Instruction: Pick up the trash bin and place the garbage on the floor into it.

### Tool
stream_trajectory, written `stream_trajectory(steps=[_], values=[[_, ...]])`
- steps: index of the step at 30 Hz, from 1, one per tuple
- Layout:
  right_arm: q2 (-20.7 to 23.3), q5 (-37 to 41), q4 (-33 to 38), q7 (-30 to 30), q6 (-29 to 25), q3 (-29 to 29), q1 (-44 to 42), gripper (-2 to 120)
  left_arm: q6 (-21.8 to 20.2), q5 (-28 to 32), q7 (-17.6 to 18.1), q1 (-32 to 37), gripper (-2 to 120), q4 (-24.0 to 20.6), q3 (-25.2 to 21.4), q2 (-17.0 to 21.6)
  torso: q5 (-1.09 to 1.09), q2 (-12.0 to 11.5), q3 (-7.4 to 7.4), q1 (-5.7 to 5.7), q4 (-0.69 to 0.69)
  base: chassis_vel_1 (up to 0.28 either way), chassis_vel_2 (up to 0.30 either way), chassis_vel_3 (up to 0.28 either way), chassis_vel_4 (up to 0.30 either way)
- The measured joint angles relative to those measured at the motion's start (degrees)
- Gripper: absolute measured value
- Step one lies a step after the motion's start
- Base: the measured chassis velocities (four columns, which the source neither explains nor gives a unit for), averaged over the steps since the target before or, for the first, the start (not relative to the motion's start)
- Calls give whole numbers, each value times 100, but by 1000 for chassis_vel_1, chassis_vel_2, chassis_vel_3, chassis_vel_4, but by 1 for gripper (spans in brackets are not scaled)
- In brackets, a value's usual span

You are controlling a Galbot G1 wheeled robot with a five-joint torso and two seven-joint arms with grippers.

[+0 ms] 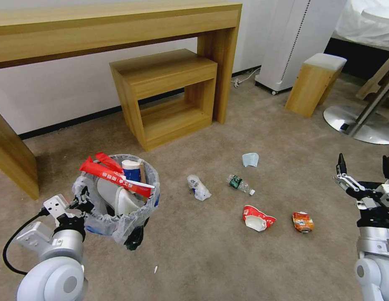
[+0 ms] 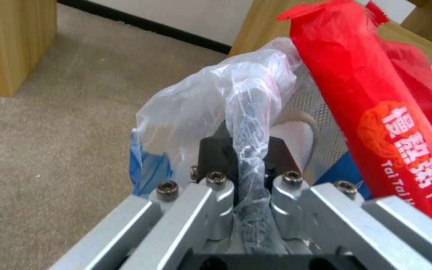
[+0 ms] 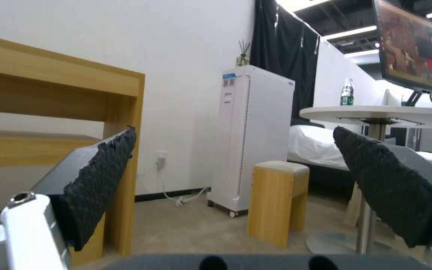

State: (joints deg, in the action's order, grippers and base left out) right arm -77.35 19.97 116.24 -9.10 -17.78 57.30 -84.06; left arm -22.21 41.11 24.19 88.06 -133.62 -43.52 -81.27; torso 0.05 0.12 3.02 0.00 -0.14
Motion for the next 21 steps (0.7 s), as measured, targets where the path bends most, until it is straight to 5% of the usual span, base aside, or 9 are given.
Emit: stream_trajectory(steps=[21], values=[[-109, -2, 139, -97, 21, 45, -106, 100, 13, 197, 20, 90, 3, -119, -169, 114, -1, 0, -1, 0, -1, -12, 11, 10, -12]])
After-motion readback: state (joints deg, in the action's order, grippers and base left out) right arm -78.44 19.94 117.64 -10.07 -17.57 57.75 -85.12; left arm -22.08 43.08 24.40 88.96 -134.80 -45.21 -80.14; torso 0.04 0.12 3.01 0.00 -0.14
